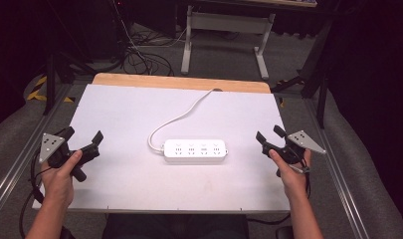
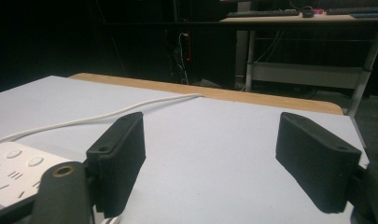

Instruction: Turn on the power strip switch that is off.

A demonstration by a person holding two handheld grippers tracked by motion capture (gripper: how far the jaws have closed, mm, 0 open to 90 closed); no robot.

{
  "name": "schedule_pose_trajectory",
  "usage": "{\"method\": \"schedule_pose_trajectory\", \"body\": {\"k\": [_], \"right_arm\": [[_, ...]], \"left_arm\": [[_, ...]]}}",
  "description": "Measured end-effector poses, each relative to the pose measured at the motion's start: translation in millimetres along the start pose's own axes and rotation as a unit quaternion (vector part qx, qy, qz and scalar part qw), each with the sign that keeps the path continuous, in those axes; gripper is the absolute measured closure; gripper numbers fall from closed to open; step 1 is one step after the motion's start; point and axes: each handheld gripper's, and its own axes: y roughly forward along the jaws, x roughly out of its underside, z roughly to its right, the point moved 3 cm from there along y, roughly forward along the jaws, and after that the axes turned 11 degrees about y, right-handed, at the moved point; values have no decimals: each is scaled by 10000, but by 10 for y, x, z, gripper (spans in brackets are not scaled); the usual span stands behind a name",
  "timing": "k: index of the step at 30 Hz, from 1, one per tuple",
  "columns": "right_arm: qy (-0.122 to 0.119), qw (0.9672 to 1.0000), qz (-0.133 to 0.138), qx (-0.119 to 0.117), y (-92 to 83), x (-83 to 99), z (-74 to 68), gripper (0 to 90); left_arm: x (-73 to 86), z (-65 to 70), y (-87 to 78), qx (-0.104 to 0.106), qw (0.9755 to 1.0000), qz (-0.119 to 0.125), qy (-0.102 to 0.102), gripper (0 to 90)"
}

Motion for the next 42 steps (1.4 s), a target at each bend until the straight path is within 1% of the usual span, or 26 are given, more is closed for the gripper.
{"method": "schedule_pose_trajectory", "body": {"k": [4, 11, 14, 16, 20, 23, 27, 29, 30, 32, 35, 42], "right_arm": [[33, 10000, 15, 0, -4, -5, -4, 245], [11, 10000, 19, 9, -1, -5, -3, 240], [12, 10000, 22, -20, -10, -11, 1, 282], [30, 10000, 23, -56, -15, -15, -4, 322], [-61, 9998, 82, -146, -34, -31, -15, 446], [-61, 9997, 95, -221, -51, -43, -24, 546], [-70, 9993, 70, -358, -69, -59, -40, 734], [-150, 9991, 70, -398, -81, -67, -49, 813], [-216, 9989, 88, -409, -87, -72, -54, 842], [-260, 9986, 135, -442, -103, -85, -68, 892], [-294, 9980, 153, -535, -126, -112, -86, 900], [-158, 9966, -48, -805, -135, -152, -119, 900]], "left_arm": [[-1, 1, -3, 1, 10000, 0, 5, 15], [0, -2, -3, 6, 10000, -5, 1, 15], [0, -1, -2, 7, 10000, -8, 1, 15], [0, 0, -1, 6, 10000, -2, 3, 16], [-1, 0, -2, 3, 10000, 0, 4, 16], [-1, 0, -2, 4, 10000, 3, 5, 16], [-2, 1, -2, 8, 10000, 4, 8, 16], [-2, 1, -3, 10, 10000, 3, 10, 16], [-2, 1, -3, 5, 10000, 7, 4, 16], [-2, 0, -5, 12, 10000, -1, 6, 16], [-1, -2, -2, 9, 10000, -5, 6, 16], [-1, -5, -1, 8, 10000, -5, 11, 16]]}}
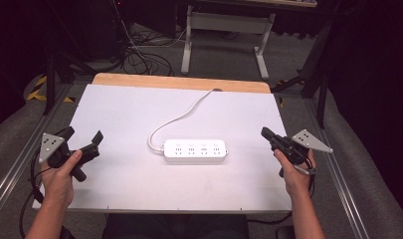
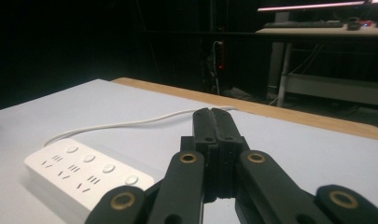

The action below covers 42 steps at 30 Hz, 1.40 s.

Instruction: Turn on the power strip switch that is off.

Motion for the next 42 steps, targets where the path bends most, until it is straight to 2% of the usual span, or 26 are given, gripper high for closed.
{"method": "schedule_pose_trajectory", "body": {"k": [10, 20, 32, 42], "right_arm": [[2, 9988, -243, -427, 101, -88, -96, 900], [-3, 9969, -501, -599, 234, -117, -198, 900], [-130, 9937, -771, -798, 494, -85, -360, 900], [-258, 9886, -1134, -957, 694, -6, -467, 900]], "left_arm": [[1, -3, 3, 0, 10000, 2, 10, 16], [-1, -1, 0, 12, 10000, 1, 41, 17], [-2, 7, 4, 29, 10000, 2, 89, 17], [2, 9, 3, 26, 10000, -9, 73, 17]]}}
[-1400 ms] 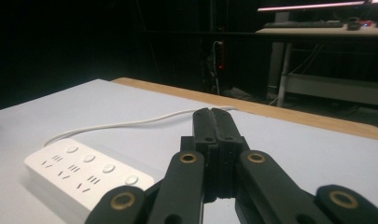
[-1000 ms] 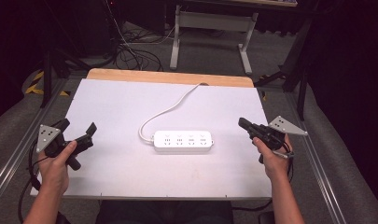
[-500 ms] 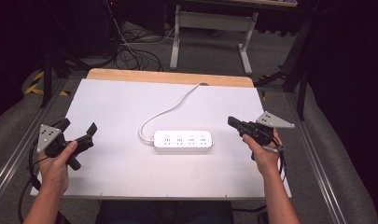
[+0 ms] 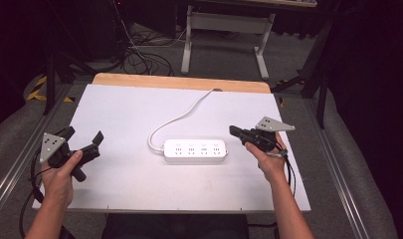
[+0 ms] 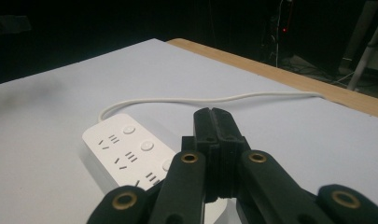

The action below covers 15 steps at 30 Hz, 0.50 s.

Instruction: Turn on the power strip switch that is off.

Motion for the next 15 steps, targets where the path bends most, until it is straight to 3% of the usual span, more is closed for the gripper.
{"method": "schedule_pose_trajectory", "body": {"k": [15], "right_arm": [[-90, 9985, -460, -284, 309, 50, -112, 900]], "left_arm": [[1, -3, -8, -1, 10000, -2, 19, 17]]}}
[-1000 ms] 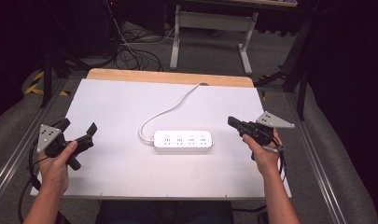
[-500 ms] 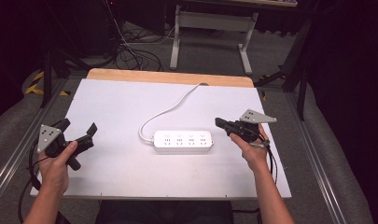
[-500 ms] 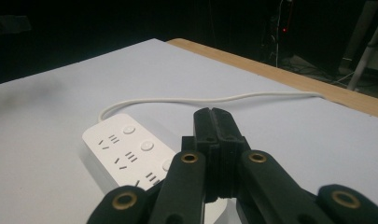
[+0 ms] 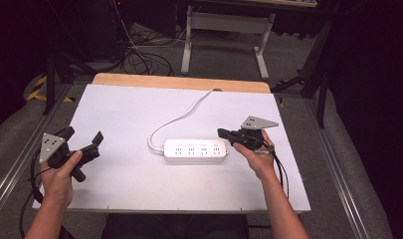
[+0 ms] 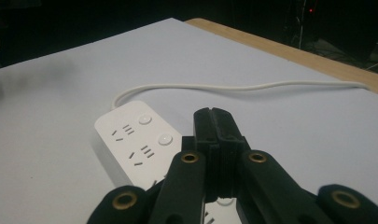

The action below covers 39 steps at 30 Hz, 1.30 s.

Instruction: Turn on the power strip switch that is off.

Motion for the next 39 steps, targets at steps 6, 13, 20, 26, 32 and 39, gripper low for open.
{"method": "schedule_pose_trajectory", "body": {"k": [6, 13, 20, 26, 32, 39], "right_arm": [[-65, 9997, -212, -83, 117, 41, -57, 900], [-126, 9990, -415, -139, 274, 66, -84, 900], [-143, 9982, -572, -134, 387, 86, -84, 900], [-155, 9968, -784, -56, 510, 118, -89, 900], [-155, 9940, -1077, 118, 623, 178, -82, 900], [-44, 9925, -1205, 214, 680, 227, -39, 900]], "left_arm": [[1, -3, -3, -3, 10000, -1, -18, 16], [1, -6, -8, -10, 10000, 5, -12, 16], [5, -18, -21, -24, 10000, 5, -34, 17], [9, -22, -25, -22, 10000, -10, -29, 17], [14, -32, -35, -42, 10000, -8, -65, 17], [11, -35, -42, -41, 10000, 2, -39, 18]]}}
